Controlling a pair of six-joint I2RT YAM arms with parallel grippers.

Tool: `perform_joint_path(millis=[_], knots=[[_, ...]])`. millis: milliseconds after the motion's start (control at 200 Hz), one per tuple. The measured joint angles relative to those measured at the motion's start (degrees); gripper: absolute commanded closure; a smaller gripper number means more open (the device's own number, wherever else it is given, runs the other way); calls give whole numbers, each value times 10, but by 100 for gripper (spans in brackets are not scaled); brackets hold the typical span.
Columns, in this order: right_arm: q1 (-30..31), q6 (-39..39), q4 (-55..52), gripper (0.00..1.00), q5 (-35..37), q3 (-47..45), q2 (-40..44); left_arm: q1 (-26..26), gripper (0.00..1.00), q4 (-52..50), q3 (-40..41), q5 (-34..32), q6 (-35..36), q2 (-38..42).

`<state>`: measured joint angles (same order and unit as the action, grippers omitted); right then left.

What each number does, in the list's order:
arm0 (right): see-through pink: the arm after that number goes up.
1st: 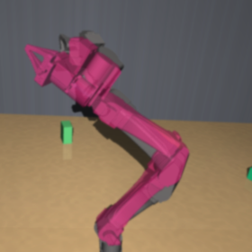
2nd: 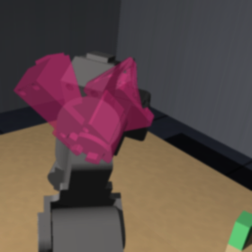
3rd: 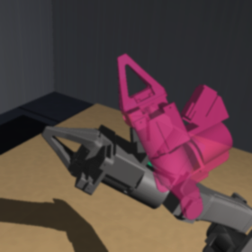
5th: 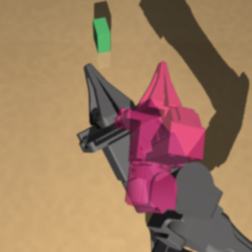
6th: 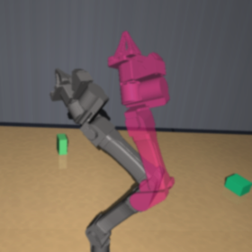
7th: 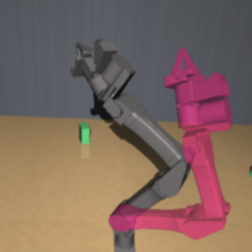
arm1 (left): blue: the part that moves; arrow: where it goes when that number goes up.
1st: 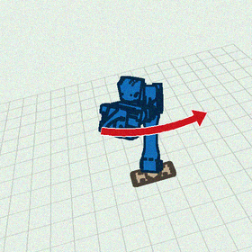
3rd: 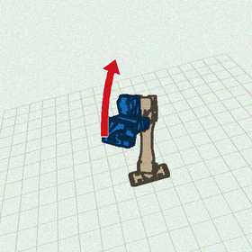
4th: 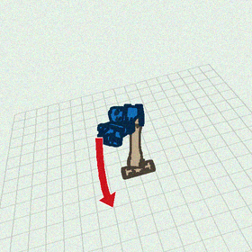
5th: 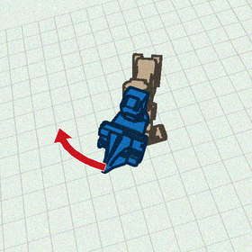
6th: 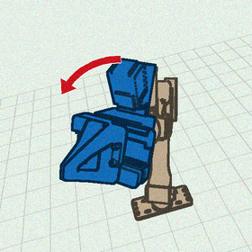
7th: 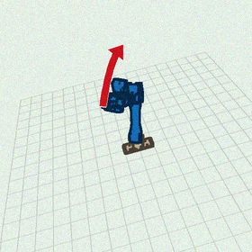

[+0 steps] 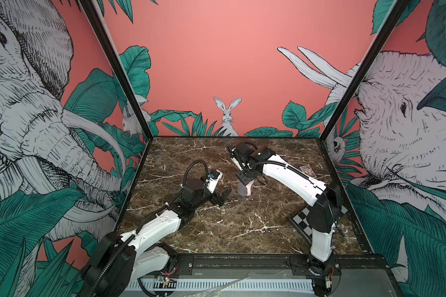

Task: Assemble the baby bottles
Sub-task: Close the lid on the baby bottle.

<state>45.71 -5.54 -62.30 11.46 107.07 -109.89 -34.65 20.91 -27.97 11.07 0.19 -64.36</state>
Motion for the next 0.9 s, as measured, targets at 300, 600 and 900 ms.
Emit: perform_joint_path(millis=[300,600,900], knots=[[0,0,-1,36,14,6,0,0,0,0,0,0,0,0],[0,0,1,36,11,21,-10,0,1,-1,0,0,0,0],[-1,0,-2,34,-5,21,-12,0,1,-3,0,0,3,0]])
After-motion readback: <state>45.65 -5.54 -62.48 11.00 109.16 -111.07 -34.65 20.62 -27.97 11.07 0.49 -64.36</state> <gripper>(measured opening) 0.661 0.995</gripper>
